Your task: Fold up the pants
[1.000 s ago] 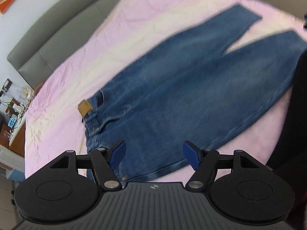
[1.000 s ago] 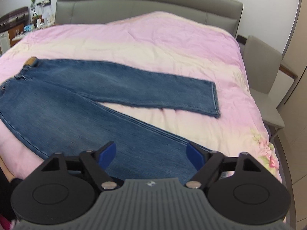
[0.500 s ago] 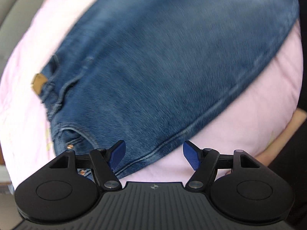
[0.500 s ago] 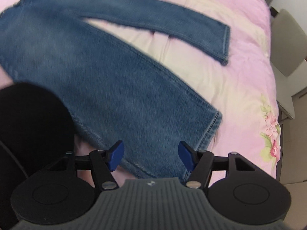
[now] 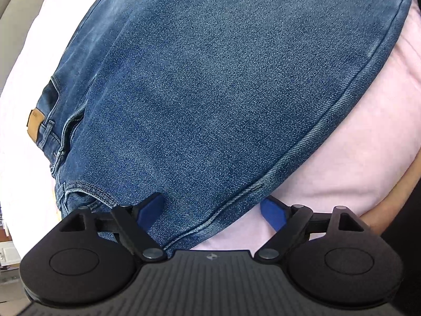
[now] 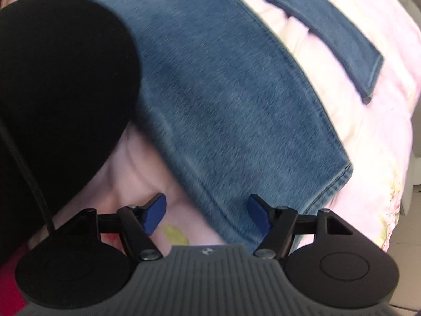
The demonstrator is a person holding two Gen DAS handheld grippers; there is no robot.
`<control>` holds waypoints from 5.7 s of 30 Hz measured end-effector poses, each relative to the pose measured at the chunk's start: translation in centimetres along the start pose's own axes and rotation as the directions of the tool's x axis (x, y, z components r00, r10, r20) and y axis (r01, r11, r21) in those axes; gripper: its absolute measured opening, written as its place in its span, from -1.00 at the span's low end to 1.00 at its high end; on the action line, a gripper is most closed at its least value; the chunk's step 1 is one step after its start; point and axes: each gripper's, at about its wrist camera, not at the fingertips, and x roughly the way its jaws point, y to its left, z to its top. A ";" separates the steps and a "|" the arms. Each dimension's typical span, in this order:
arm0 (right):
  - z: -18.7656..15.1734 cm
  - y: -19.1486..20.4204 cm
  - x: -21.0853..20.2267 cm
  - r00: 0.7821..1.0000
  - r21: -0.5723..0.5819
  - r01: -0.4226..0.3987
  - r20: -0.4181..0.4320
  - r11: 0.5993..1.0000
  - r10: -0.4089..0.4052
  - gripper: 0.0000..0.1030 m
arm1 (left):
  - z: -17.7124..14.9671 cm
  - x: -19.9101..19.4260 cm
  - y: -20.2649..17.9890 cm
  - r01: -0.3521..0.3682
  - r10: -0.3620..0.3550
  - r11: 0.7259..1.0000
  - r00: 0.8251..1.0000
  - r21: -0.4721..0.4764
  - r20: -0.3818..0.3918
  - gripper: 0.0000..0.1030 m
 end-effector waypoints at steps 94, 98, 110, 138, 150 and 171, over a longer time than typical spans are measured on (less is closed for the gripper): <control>17.2 -26.7 3.6 0.981 0.743 0.102 0.033 0.661 -0.189 0.00 | 3.4 -5.7 20.7 0.004 0.237 0.400 0.965 -0.917 0.108 0.36; 13.0 -25.6 4.2 0.986 0.862 0.004 0.081 0.507 -0.146 0.00 | -2.6 -5.2 20.1 0.135 0.203 0.165 0.965 -0.977 0.167 0.41; 7.8 -24.7 9.9 0.965 0.971 -0.238 0.239 0.021 -0.107 0.03 | -7.5 4.4 17.9 0.441 0.208 -0.365 0.897 -0.820 0.390 0.55; 4.3 -28.6 7.4 0.955 0.973 -0.197 0.218 0.120 -0.200 -1.00 | 0.0 0.5 19.2 -0.048 0.221 0.059 0.975 -0.997 -0.033 0.36; 7.0 -27.1 7.3 0.924 0.923 -0.344 0.366 0.172 -0.114 -0.24 | 11.3 -8.0 12.2 0.143 0.192 0.419 0.951 -0.896 0.242 0.27; 4.4 -29.2 12.7 0.884 0.884 -0.466 0.467 0.027 -0.024 -0.03 | 41.9 -8.3 -7.1 0.465 -0.215 0.780 0.828 -0.419 0.519 -0.26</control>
